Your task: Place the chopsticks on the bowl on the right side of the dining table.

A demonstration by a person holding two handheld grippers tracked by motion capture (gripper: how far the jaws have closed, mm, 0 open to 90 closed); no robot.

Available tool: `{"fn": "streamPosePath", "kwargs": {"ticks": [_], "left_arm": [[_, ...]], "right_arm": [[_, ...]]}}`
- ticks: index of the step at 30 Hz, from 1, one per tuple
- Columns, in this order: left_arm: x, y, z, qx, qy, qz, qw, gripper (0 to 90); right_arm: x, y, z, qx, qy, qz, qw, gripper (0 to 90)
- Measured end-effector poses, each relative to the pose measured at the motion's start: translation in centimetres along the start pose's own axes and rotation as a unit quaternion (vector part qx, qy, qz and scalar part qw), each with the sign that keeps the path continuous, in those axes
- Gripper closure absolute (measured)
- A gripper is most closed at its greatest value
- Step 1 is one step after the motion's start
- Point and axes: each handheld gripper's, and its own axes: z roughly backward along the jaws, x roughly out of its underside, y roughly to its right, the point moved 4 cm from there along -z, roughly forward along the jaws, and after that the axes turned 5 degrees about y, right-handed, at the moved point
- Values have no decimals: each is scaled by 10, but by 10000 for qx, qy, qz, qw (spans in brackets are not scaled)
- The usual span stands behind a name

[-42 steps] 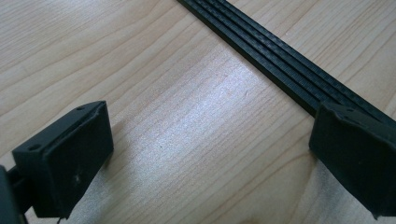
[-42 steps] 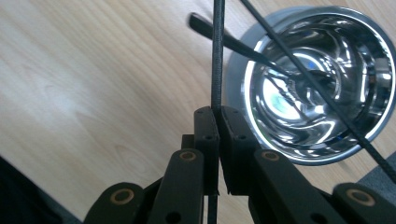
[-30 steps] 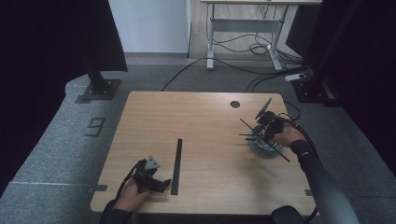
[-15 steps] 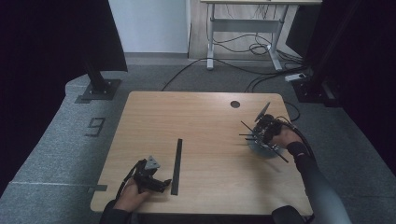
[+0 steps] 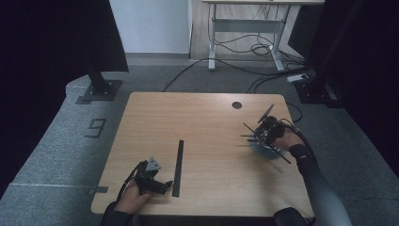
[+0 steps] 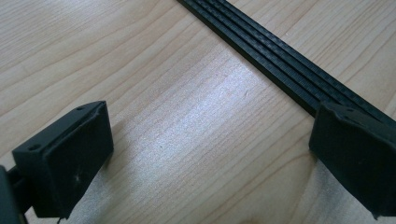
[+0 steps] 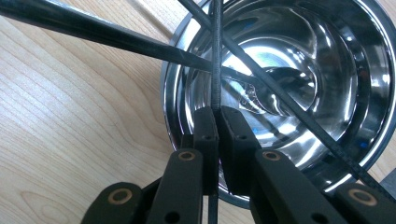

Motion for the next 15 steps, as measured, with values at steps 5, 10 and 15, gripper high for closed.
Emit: {"fn": "streamPosePath", "kwargs": {"ticks": [5,10,15], "left_arm": [[0,0,0,1,1,0,10000,0],[0,0,0,0,0,0,10000,0],[0,0,0,0,-1,0,10000,0]], "right_arm": [[6,2,0,-21,51,-68,10000,851],[9,4,1,8,160,-126,9998,784],[11,7,7,72,427,-256,9987,565]]}}
